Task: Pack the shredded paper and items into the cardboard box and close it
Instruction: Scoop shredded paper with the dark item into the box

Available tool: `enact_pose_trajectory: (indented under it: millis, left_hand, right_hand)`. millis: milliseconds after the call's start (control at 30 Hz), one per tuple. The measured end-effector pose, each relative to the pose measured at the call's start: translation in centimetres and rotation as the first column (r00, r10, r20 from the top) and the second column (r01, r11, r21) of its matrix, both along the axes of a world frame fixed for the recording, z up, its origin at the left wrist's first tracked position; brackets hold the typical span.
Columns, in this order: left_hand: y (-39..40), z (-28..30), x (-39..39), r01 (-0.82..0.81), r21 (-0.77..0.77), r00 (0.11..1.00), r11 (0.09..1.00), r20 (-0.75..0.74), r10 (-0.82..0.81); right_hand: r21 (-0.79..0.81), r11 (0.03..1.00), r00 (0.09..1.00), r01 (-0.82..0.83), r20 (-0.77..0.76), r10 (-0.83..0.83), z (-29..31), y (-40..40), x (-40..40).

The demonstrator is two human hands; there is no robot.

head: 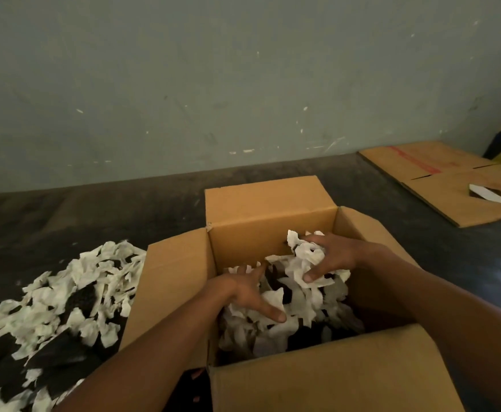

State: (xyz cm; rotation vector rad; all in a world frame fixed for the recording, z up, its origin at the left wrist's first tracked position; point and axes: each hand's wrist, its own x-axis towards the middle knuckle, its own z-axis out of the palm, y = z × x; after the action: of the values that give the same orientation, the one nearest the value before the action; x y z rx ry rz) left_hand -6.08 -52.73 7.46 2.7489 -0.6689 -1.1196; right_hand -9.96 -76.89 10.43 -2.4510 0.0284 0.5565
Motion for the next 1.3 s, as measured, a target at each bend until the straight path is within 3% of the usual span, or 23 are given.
enact_pose_trajectory:
  millis: [133,300,367,467,533,633,700,800,900,1000,1067,1133,1200,1300]
  left_hand:
    - [-0.4,-1.1,-0.2,0.036,0.081,0.995,0.996,0.085,-0.043]
    - [-1.0,-1.5,-0.3,0.058,-0.097,0.991,0.994,0.123,-0.046]
    - [-1.1,-2.1,-0.4,0.037,-0.114,0.996,0.993,0.084,-0.028]
    - [-0.9,-3.3,-0.7,0.08,-0.009,0.997,0.997,-0.005,-0.081]
    - [-1.0,-3.7,-1.1,0.152,0.075,0.984,0.985,-0.101,-0.144]
    - [-1.2,-3.7,-1.3,0.171,0.089,0.978,0.981,-0.138,-0.158]
    - [-1.2,-3.7,-1.2,0.111,0.03,0.992,0.993,-0.057,-0.109]
    - [-1.2,-4.5,-1.2,0.005,-0.034,0.998,0.999,0.061,-0.003]
    - [-1.2,-5.8,-1.2,-0.059,-0.093,0.998,0.994,-0.026,0.056]
    - [-1.3,-6.7,-0.5,-0.142,-0.283,0.989,0.948,-0.083,0.123]
    - [-1.6,-6.4,0.2,-0.197,-0.401,0.98,0.895,-0.06,0.189]
    - [-1.9,-6.1,0.8,-0.185,-0.481,0.976,0.857,0.013,0.218]
    - [-2.3,-6.0,0.8,-0.119,-0.514,0.982,0.849,0.065,0.177]
    - [-2.8,-7.1,0.9,0.003,-0.349,0.992,0.937,0.118,0.04]
  right_hand:
    - [-0.159,0.987,1.0,-0.006,0.019,0.009,-0.7,-0.8,-0.2]
    - [-0.21,0.977,0.999,-0.041,0.015,0.046,-1.3,-0.8,-0.3]
    - [-0.291,0.953,0.995,-0.084,-0.075,0.064,-1.8,-0.9,-0.3]
    - [-0.363,0.896,0.925,-0.257,-0.36,0.12,-2.4,-0.3,-0.3]
    - [-0.363,0.869,0.886,-0.336,-0.435,0.161,-2.3,0.6,-0.5]
    - [-0.309,0.929,0.95,-0.205,-0.29,0.113,-2.9,1.1,0.0]
    - [-0.311,0.945,0.981,-0.105,-0.187,0.048,-4.4,0.9,0.2]
    - [-0.38,0.911,0.959,-0.163,-0.279,0.055,-7.4,0.5,-0.6]
    - [-0.283,0.939,0.917,-0.195,-0.391,0.073,-7.4,0.3,-1.6]
    - [-0.027,0.997,0.979,0.067,-0.189,-0.071,-6.8,-0.7,-0.5]
    - [0.148,0.958,0.968,0.246,-0.086,-0.236,-6.5,-1.2,0.6]
    - [0.211,0.943,0.965,0.259,-0.09,-0.245,-6.1,-0.7,1.5]
    - [0.133,0.98,0.985,0.147,-0.112,-0.132,-6.7,-0.3,2.5]
    - [-0.261,0.961,0.984,-0.09,-0.174,0.045,-8.8,-0.1,3.7]
